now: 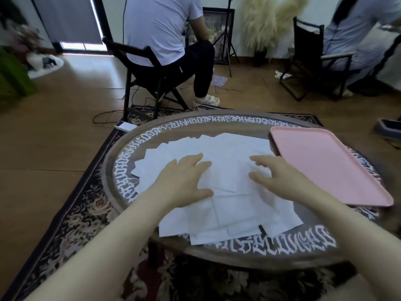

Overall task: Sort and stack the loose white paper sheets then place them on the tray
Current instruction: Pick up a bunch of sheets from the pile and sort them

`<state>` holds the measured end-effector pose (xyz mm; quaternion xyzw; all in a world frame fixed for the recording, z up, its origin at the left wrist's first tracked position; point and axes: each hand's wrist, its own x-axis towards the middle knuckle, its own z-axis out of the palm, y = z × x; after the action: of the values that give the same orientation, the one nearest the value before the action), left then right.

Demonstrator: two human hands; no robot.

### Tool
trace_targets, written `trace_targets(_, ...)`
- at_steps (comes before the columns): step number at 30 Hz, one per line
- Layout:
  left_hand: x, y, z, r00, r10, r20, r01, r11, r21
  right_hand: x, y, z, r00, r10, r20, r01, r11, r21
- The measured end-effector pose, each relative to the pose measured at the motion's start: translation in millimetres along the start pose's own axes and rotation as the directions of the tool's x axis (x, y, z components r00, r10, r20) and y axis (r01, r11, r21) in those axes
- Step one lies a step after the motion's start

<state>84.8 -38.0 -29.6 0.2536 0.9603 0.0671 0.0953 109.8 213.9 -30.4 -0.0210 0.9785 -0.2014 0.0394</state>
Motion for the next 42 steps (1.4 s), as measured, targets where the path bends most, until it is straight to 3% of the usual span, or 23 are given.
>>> trace_targets(4, -5.8, 12.5, 11.2, 0.999, 0.035, 0.021, -0.036, 0.997, 0.064, -4.7, -6.5, -0.7, 0.988, 0.134, 0.073, -0.136, 0.991, 0.021)
trace_targets(10, 7.8, 15.5, 24.4, 0.997, 0.048, -0.057, -0.041, 0.991, 0.128, 1.1, -7.8, 8.8, 0.983, 0.160, 0.092, -0.167, 0.982, 0.083)
trace_targets(15, 16.3, 16.9, 9.4, 0.975, 0.036, -0.221, 0.000, 0.987, 0.161, 15.3, 0.2, 7.8, 0.984, 0.108, -0.143, -0.126, 0.984, -0.124)
trace_targets(19, 18.5, 12.1, -0.5, 0.942, 0.063, -0.329, -0.038, 0.996, 0.084, 27.2, 10.0, 14.8, 0.991, 0.124, -0.058, -0.133, 0.971, -0.199)
trace_targets(24, 8.9, 10.0, 9.4, 0.966, 0.156, -0.207, -0.172, 0.983, -0.063, 31.1, 16.7, 12.4, 0.958, 0.111, -0.265, -0.124, 0.992, -0.032)
trace_targets(28, -0.5, 4.3, 11.5, 0.968, 0.078, -0.240, -0.114, 0.983, -0.141, 27.3, 7.5, 3.7, 0.928, 0.111, -0.355, -0.075, 0.991, 0.114)
trace_targets(31, -8.0, 0.6, 13.8, 0.983, -0.036, -0.178, 0.011, 0.991, -0.137, 18.5, -14.1, 2.5, 0.906, 0.004, -0.423, 0.080, 0.980, 0.182)
trace_targets(33, -12.3, -3.0, 17.4, 0.987, -0.135, -0.086, 0.129, 0.989, -0.072, 12.1, -29.1, 6.0, 0.935, -0.100, -0.341, 0.190, 0.951, 0.242)
trace_targets(35, -15.5, -5.5, 17.4, 0.975, -0.221, -0.024, 0.219, 0.973, -0.071, 8.0, -37.0, 11.0, 0.971, -0.183, -0.157, 0.220, 0.939, 0.266)
trace_targets(37, -16.1, -8.0, 16.4, 0.962, -0.274, -0.002, 0.272, 0.955, -0.117, 7.3, -35.7, 11.7, 0.981, -0.160, -0.107, 0.185, 0.939, 0.290)
trace_targets(39, -14.6, -9.4, 17.2, 0.962, -0.270, -0.031, 0.263, 0.954, -0.147, 9.6, -27.6, 6.9, 0.983, -0.027, -0.180, 0.084, 0.943, 0.322)
trace_targets(42, -9.2, -10.1, 22.3, 0.982, -0.135, -0.134, 0.120, 0.986, -0.117, 13.2, -9.4, 0.6, 0.963, 0.244, -0.113, -0.215, 0.951, 0.222)
